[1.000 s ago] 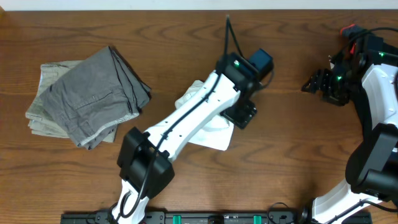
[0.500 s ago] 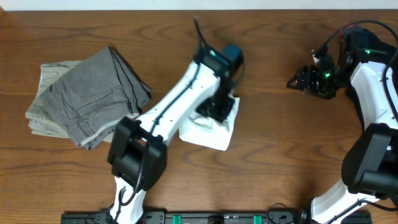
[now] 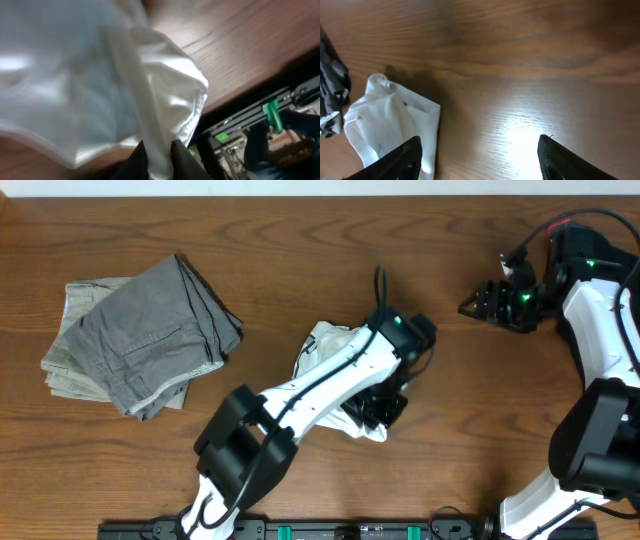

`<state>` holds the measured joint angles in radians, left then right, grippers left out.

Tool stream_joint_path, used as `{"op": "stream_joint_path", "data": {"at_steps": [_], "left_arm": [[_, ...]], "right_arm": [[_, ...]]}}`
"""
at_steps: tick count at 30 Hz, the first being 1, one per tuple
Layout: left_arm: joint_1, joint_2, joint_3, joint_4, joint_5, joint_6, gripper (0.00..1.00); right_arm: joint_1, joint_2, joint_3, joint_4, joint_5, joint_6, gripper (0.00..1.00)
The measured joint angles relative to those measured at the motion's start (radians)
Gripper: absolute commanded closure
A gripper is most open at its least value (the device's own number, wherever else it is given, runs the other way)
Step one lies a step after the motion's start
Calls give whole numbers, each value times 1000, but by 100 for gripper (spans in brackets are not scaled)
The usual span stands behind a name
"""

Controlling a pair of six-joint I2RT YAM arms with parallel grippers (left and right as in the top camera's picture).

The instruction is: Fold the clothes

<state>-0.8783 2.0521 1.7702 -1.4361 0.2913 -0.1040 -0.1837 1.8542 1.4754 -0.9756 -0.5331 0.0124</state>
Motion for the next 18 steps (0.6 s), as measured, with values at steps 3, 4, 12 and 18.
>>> {"op": "stream_joint_path", "data": {"at_steps": [3, 4, 12, 18], "left_arm": [[26, -39, 48, -26, -53, -4, 62], [42, -66, 59, -26, -77, -5, 61], [249, -251, 82, -47, -217, -38, 53], [424, -261, 83, -46, -247, -50, 51]], "right_arm": [[26, 0, 0, 21, -26, -3, 26], [39, 0, 0, 31, -40, -10, 27], [213, 0, 0, 96, -85, -58, 30], [424, 0, 0, 161, 93, -52, 36]]}}
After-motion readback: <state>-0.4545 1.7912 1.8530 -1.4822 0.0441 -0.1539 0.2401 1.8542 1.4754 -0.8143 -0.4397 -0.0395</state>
